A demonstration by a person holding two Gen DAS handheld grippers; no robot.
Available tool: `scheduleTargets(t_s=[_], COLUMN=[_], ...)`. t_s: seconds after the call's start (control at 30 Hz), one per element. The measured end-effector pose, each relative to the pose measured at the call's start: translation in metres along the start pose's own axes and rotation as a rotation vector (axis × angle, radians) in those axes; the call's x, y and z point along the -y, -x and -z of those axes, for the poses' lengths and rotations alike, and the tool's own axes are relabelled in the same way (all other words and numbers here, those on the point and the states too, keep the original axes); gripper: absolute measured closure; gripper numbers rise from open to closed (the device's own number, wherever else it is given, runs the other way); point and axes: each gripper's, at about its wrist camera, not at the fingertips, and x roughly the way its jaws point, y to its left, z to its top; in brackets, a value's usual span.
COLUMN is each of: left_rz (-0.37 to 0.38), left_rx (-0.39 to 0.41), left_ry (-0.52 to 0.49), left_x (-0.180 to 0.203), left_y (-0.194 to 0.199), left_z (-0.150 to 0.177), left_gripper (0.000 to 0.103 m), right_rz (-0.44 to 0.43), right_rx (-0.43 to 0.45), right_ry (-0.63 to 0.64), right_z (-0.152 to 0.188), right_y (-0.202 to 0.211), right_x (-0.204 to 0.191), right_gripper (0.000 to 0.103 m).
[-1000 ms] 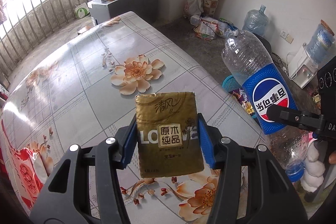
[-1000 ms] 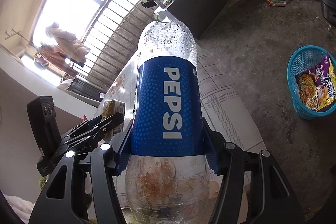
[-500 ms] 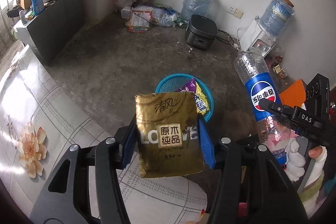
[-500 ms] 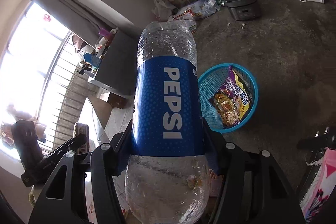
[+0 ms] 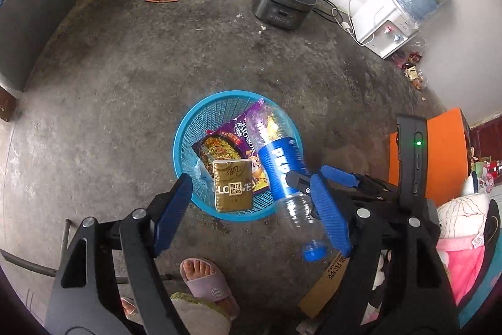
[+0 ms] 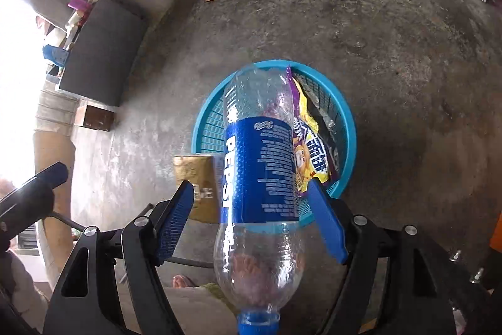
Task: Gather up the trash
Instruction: 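Open both tools to drop the bottle and tissue pack into the wastebasket, then move both tools back over the table toward the snack bags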
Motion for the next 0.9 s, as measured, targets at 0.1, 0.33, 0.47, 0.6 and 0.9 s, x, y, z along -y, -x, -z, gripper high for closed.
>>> scheduleTargets(t_s=[0.1,0.33,0.47,0.6,0.9], left_rz=[0.023,-0.007,-0.005,-0.009,-0.033], left_rx=[0.019,0.1,0.187,0.327,0.597], left_ry=[0.031,0.014,0.003,0.001,0.106], left_x=[-0.004,-0.012,-0.015,-0.02,-0.056], left_y=[0.003,0.047,0.092,0.146,0.261], left_z=[0.005,0.031,0.054,0.08,0.159], left_gripper=[0.03,0.03,0.03,0.024,0.013], right_rz=[0.021,0.013,0.01,-0.016,-0.141], right_rx=[0.035,0.124,0.178,0.258,0.514], right_ry=[0.002,-0.027,-0.019,0.057,0.295], right_z=[0.0,0.021,0.037,0.057,0.129], right_y=[-0.004,0.024,0.046,0.078,0.162], right_x=[0.006,0.017,0.006,-0.026,-0.118], right_gripper=[0.03,0.03,0.03,0.03,0.012])
